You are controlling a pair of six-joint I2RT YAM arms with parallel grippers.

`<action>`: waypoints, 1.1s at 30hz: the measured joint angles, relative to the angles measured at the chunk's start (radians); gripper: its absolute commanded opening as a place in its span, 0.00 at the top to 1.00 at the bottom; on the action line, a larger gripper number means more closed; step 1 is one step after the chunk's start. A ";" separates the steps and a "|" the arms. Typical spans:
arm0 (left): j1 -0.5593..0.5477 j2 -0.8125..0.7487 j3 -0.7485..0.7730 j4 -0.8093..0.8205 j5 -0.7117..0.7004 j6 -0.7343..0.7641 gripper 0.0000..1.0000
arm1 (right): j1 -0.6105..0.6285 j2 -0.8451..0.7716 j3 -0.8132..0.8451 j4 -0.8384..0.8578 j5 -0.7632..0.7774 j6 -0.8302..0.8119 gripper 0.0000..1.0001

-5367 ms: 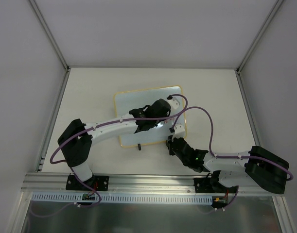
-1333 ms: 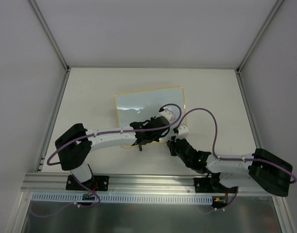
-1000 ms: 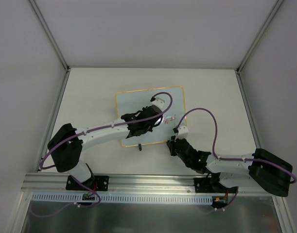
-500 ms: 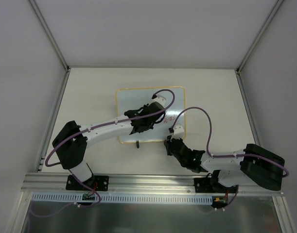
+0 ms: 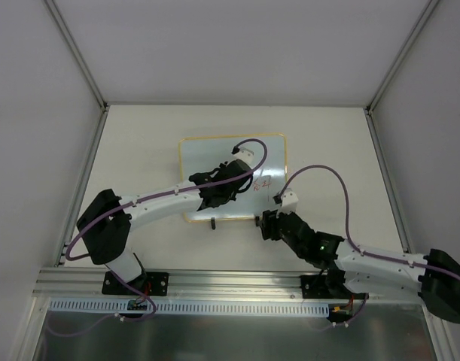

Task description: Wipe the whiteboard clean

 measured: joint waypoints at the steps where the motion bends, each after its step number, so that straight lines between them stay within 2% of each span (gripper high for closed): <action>1: 0.000 -0.003 -0.004 0.003 0.000 0.000 1.00 | -0.024 -0.048 0.000 -0.022 -0.006 -0.006 0.37; 4: 0.000 -0.011 -0.014 0.004 -0.002 -0.002 1.00 | -0.160 -0.201 0.000 -0.082 -0.063 -0.041 0.31; 8: 0.006 -0.017 -0.019 0.004 -0.002 -0.001 1.00 | -0.426 -0.310 0.003 -0.138 -0.231 -0.106 0.28; 11: 0.006 -0.020 -0.020 0.003 -0.002 -0.001 1.00 | -0.663 -0.275 0.047 -0.174 -0.429 -0.158 0.29; 14: 0.006 -0.023 -0.023 0.003 -0.003 -0.001 1.00 | -0.845 -0.138 0.159 -0.200 -0.645 -0.215 0.29; 18: 0.006 -0.026 -0.024 0.003 -0.003 -0.001 1.00 | -0.959 0.029 0.325 -0.204 -0.876 -0.281 0.29; 23: 0.007 -0.028 -0.025 0.003 -0.003 -0.002 1.00 | -1.035 0.193 0.496 -0.194 -1.111 -0.351 0.31; 33: 0.006 -0.029 -0.025 0.003 -0.003 -0.002 1.00 | -1.093 0.443 0.642 -0.211 -1.326 -0.441 0.38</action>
